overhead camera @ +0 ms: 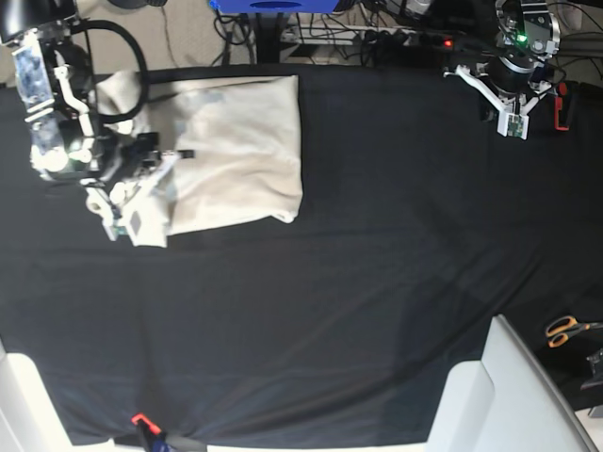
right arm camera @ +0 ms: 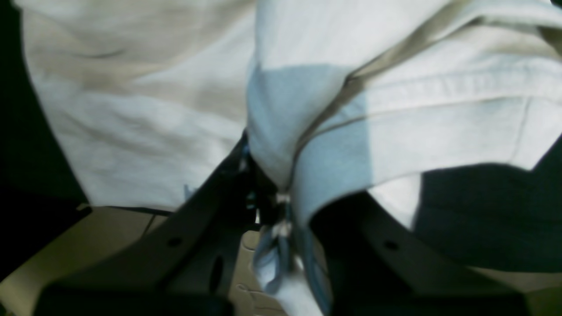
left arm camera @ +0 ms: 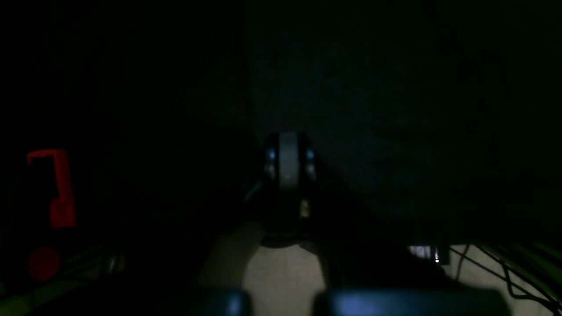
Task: Fold the T-shirt properly
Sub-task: 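Drag the held edge inward with the right gripper, narrowing the shirt, then fold the held edge over the shirt and press it with the right gripper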
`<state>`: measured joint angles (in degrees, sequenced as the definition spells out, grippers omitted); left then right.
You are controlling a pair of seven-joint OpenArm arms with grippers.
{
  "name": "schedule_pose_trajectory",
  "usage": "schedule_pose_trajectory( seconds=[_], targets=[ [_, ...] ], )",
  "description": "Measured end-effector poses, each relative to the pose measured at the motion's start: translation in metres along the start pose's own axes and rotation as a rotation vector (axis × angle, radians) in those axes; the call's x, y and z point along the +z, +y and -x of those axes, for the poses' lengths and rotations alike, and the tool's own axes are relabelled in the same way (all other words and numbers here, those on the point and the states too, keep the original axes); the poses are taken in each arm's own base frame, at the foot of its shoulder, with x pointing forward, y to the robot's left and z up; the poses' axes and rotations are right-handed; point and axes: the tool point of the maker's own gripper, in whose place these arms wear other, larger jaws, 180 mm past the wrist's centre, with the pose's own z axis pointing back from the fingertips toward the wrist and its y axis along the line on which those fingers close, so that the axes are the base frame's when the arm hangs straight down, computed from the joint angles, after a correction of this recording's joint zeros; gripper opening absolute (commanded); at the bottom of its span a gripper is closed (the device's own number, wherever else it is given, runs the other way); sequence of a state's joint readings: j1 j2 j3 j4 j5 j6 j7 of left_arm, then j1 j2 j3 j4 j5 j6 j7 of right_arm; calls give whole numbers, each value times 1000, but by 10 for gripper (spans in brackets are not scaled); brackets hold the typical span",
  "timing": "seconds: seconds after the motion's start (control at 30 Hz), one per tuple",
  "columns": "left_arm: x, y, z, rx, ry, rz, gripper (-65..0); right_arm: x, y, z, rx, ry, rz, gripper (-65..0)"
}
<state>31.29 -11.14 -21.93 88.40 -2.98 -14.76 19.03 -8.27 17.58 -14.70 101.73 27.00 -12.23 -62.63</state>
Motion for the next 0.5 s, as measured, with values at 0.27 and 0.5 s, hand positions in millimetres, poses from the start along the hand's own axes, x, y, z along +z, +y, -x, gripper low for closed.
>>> schedule_pose_trajectory(
  seconds=[0.27,0.5],
  targets=[
    [0,0,0,0,1,1,-650,-4,42,-1,8,-5,-16,-645],
    [0,0,0,-1,1,1,-650,-5,69,0,31,8,-20,-645]
  ],
)
